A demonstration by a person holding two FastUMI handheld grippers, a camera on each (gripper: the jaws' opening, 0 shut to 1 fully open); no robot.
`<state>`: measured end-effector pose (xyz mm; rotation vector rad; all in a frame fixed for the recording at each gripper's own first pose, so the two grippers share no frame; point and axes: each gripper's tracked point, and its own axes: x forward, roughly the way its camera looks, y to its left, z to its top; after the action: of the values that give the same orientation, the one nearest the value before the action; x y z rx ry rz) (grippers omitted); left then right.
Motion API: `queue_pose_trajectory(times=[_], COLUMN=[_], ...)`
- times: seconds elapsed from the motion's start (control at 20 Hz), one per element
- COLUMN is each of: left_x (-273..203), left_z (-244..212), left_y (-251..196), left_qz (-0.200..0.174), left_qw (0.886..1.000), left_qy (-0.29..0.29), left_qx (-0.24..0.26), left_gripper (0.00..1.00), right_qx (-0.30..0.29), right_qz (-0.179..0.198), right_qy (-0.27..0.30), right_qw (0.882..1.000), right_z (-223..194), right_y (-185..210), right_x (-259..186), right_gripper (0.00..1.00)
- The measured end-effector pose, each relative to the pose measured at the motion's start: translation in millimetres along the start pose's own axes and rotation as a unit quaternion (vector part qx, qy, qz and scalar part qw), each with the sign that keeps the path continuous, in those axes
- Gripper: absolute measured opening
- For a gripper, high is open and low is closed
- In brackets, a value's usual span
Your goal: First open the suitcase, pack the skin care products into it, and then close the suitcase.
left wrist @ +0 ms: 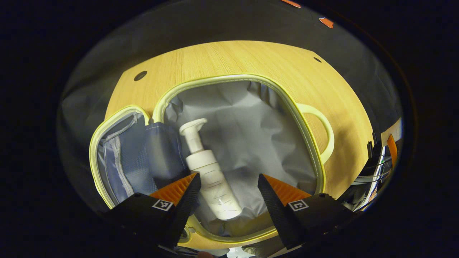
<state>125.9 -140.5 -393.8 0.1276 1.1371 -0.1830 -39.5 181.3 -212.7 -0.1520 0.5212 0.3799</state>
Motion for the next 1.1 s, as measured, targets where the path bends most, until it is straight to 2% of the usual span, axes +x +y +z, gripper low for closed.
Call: queue_pose_trajectory(times=[0.1, 0.3, 0.45, 0.6, 0.65, 0.7, 0.9, 1.1], left_x=[-14, -55, -104, -146, -159, -168, -188, -189], left_z=[9, 27, 38, 37, 33, 27, -3, -30], left_y=[2, 4, 19, 54, 67, 78, 117, 162], left_qz=[0.011, 0.001, 0.006, 0.032, 0.040, 0.047, 0.051, 0.081], left_qw=[0.999, 0.994, 0.985, 0.973, 0.969, 0.965, 0.959, 0.954], left_qy=[-0.031, -0.112, -0.175, -0.230, -0.245, -0.258, -0.276, -0.282], left_qx=[0.002, 0.005, -0.005, -0.013, -0.017, -0.021, -0.045, -0.056], left_gripper=[1.00, 1.00, 1.00, 1.00, 1.00, 1.00, 1.00, 1.00], right_qx=[-0.006, -0.020, -0.038, -0.049, -0.053, -0.055, -0.036, -0.010], right_qz=[0.009, 0.039, 0.069, 0.101, 0.113, 0.127, 0.175, 0.187], right_qy=[0.002, 0.015, 0.034, 0.063, 0.075, 0.088, 0.155, 0.228], right_qw=[1.000, 0.999, 0.996, 0.992, 0.989, 0.986, 0.971, 0.955], right_z=[6, 16, 19, 16, 14, 12, -15, -48], right_y=[11, 43, 79, 122, 138, 154, 212, 242], right_x=[0, 7, 15, 29, 36, 40, 63, 84], right_gripper=[0.48, 0.48, 0.48, 0.48, 0.43, 0.48, 0.48, 0.48])
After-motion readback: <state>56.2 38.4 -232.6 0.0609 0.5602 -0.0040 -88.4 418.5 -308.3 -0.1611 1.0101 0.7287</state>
